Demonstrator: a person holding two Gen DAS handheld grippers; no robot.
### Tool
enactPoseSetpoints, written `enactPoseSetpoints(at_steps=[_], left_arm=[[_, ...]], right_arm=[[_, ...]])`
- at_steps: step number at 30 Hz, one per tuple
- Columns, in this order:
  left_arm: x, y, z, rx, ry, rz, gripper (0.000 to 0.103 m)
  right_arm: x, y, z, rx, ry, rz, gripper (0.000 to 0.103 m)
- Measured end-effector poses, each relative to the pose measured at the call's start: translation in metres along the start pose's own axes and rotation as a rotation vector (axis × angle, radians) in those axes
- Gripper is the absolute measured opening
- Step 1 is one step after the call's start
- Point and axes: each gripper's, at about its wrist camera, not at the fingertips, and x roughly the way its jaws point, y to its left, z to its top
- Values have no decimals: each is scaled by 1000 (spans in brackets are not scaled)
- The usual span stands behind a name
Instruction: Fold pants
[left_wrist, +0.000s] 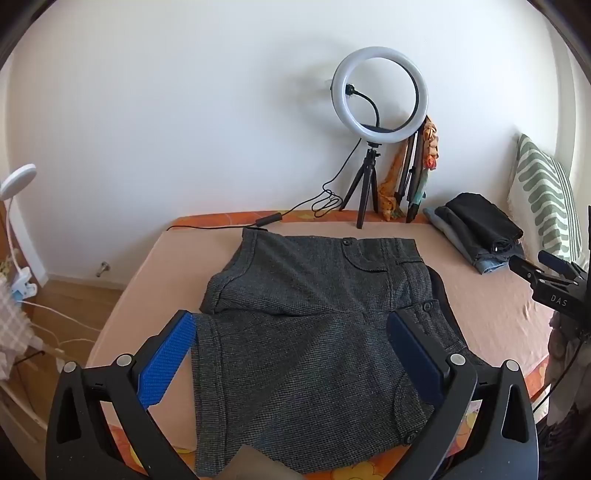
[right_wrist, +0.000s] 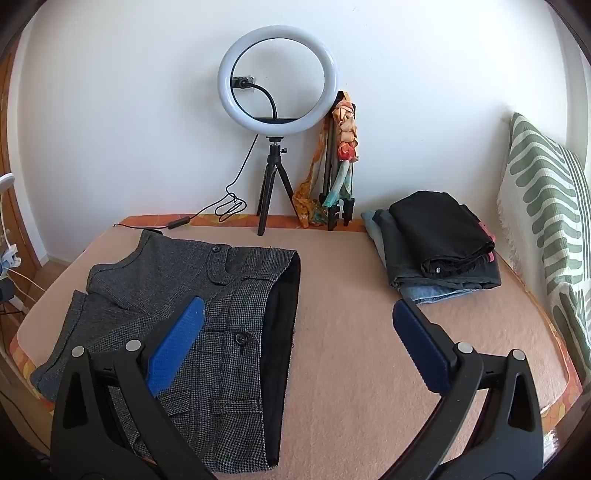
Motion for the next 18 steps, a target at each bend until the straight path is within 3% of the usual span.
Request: enactPoseSetpoints(at_steps=[18], left_arm=[[4, 9, -1, -9, 7, 10, 103]], right_arm=[[-1, 0, 2, 0, -9, 1, 103]])
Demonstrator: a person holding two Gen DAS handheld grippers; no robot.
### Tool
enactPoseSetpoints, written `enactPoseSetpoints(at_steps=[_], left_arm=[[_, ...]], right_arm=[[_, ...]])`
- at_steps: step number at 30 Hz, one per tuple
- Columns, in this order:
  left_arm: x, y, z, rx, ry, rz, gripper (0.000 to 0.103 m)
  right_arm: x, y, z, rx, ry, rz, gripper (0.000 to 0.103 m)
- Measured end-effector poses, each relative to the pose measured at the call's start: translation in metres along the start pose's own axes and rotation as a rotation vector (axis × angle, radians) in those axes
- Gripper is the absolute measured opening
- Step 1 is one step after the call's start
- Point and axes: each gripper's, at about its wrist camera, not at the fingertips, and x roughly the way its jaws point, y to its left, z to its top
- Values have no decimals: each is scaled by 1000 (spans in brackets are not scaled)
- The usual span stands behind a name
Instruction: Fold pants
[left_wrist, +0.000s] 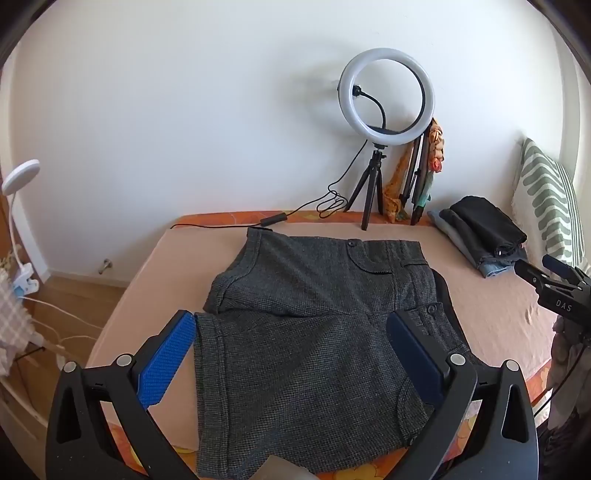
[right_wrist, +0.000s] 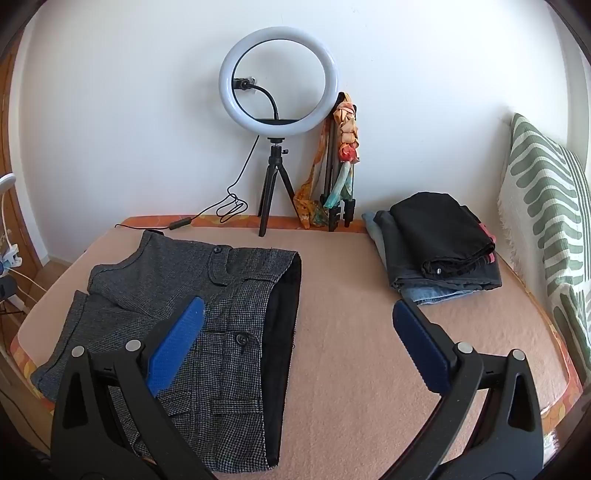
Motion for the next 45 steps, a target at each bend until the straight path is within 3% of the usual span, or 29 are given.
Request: enactPoseSetpoints(at_steps=[45], left_arm=[[-5, -3, 3, -1, -16, 12, 103]], right_arm=[[2, 2, -1, 3, 2, 5, 103]])
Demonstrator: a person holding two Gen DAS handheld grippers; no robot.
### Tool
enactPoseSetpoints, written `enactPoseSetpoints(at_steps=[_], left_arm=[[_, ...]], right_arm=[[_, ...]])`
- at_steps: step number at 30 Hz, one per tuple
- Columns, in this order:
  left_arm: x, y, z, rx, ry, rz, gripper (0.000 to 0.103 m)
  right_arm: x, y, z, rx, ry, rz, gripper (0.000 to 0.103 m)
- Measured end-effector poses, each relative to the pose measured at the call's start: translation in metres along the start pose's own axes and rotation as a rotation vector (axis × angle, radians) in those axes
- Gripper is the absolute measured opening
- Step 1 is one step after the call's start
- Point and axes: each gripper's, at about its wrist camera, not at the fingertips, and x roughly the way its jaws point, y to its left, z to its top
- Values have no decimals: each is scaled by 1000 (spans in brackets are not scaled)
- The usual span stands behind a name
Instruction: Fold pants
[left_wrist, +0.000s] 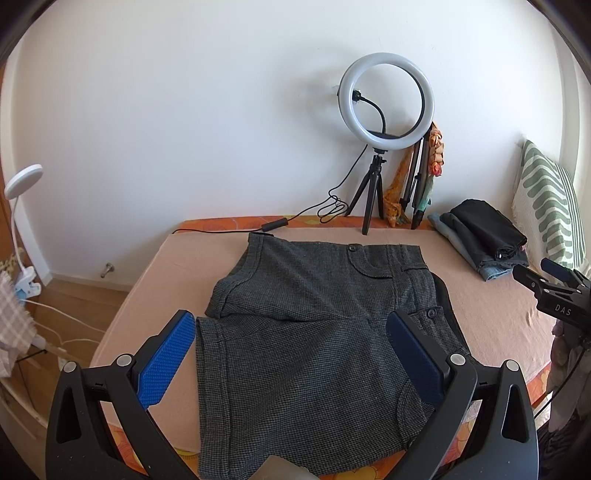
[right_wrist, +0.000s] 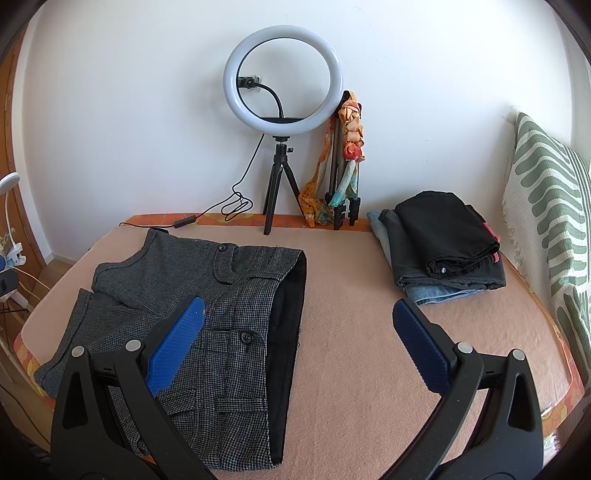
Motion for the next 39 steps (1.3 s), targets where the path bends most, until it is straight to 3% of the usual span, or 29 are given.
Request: enactPoseSetpoints(at_steps=[29, 39], left_arm=[[1, 3, -1, 5, 8, 8, 103], [13, 32, -2, -30, 46, 27, 103]], right_arm=[[1, 4, -1, -5, 3, 7, 103], [3, 5, -3, -11, 5, 9, 103]])
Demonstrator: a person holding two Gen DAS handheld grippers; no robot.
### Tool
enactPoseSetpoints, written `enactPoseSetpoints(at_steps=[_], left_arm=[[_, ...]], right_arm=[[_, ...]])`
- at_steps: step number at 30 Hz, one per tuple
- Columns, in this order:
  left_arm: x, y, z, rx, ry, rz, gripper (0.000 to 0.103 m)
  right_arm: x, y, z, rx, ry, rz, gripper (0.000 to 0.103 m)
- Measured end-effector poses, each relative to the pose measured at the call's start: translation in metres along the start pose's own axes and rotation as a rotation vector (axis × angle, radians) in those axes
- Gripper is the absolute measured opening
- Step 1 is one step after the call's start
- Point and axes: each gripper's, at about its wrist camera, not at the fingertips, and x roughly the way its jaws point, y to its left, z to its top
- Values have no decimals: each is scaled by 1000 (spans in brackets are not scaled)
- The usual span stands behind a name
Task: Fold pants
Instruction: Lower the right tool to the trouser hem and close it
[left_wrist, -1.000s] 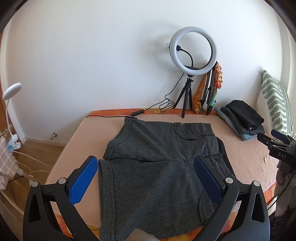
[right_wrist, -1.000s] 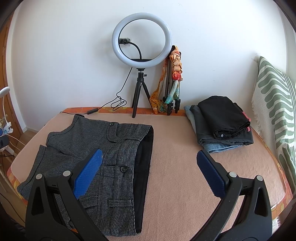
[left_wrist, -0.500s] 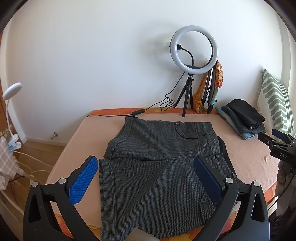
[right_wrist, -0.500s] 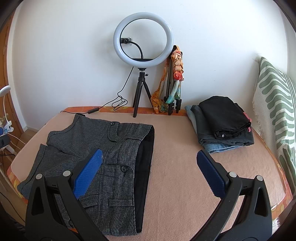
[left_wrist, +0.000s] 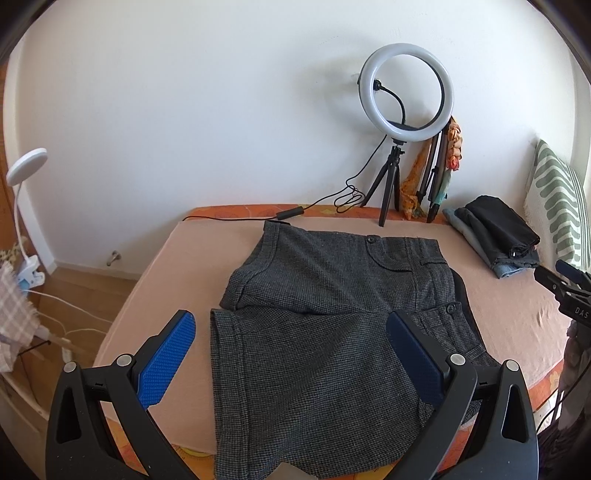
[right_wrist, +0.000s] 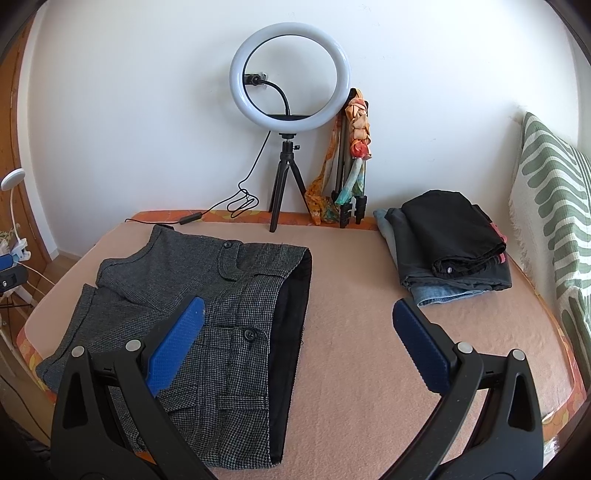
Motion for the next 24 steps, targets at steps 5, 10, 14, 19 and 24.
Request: enactPoseSetpoints(at_steps=[5, 10, 14, 19, 24], left_arm=[[13, 12, 5, -44, 36, -44, 102], [18, 32, 2, -88, 43, -69, 102], [19, 38, -6, -37, 67, -58, 94], [18, 40, -24, 53, 120, -54, 86], [17, 43, -48, 95, 195, -84, 73]], right_arm=[[4, -6, 1, 33, 17, 25, 103], [2, -7, -2, 37, 22, 67, 103], [-3, 0, -8, -33, 21, 106, 103], [-12, 15, -26, -156, 22, 143, 103], [-21, 25, -47, -282, 43, 245, 101]])
